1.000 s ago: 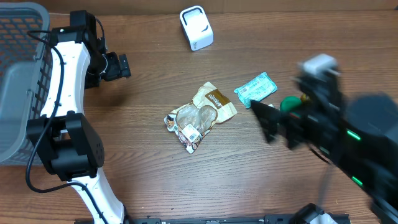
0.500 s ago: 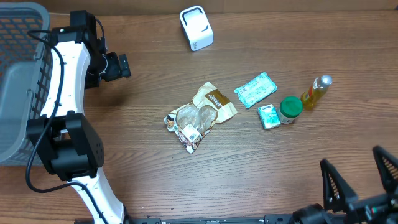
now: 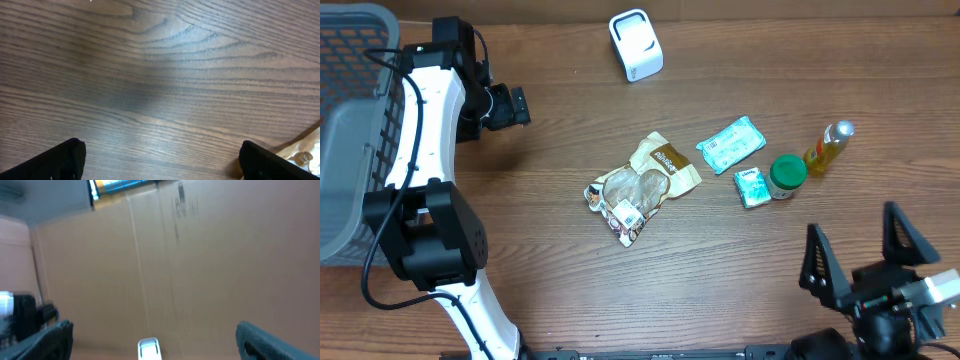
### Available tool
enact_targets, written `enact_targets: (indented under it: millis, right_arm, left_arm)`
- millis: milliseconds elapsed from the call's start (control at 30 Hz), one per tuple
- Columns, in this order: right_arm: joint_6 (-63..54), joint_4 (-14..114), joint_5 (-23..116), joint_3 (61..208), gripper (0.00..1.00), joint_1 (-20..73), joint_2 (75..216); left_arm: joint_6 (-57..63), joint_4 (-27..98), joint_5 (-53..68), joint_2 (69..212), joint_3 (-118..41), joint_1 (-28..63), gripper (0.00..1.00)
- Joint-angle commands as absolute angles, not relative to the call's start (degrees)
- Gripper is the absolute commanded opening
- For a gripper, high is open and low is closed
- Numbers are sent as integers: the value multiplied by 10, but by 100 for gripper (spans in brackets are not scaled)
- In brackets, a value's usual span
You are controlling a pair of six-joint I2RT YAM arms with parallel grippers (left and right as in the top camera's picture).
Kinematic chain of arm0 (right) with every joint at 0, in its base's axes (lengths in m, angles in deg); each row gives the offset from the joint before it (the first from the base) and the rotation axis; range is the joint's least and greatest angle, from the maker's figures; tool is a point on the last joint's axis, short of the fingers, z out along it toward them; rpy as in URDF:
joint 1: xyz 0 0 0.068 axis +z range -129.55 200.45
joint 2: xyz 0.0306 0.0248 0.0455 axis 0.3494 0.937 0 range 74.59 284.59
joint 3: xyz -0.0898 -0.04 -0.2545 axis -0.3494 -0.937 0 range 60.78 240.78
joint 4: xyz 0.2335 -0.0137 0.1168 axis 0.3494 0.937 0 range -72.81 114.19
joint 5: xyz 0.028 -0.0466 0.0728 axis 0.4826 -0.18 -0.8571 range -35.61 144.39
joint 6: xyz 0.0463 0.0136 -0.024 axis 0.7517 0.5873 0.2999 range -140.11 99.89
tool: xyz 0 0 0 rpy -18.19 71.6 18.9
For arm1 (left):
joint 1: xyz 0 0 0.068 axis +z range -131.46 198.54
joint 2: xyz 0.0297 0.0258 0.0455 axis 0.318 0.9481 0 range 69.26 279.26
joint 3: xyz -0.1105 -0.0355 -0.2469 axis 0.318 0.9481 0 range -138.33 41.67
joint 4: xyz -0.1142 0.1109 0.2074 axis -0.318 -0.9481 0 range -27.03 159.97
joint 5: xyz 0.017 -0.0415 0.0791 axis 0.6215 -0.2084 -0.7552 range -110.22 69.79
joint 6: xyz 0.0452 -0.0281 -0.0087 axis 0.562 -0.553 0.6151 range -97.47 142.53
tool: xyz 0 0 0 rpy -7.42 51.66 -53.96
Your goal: Scan the item barcode
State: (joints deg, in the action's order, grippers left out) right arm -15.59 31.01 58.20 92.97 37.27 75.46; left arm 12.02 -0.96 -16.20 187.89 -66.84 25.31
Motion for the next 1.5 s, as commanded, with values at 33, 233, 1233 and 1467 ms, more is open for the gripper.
enact_targets:
  millis: [33, 233, 1233, 1467]
  right_arm:
    - [-154, 140, 581, 808, 100, 368, 748]
    - [-154, 5, 572, 677, 100, 368, 748]
    - [-96, 218, 567, 613, 100, 368, 748]
    - [-96, 218, 567, 613, 100, 368, 748]
  left_arm:
    - [122, -9, -166, 1871, -672, 253, 100]
    - [122, -9, -166, 1871, -672, 253, 100]
    - [122, -9, -166, 1871, -672, 253, 100]
    - [122, -9, -166, 1871, -672, 253, 100]
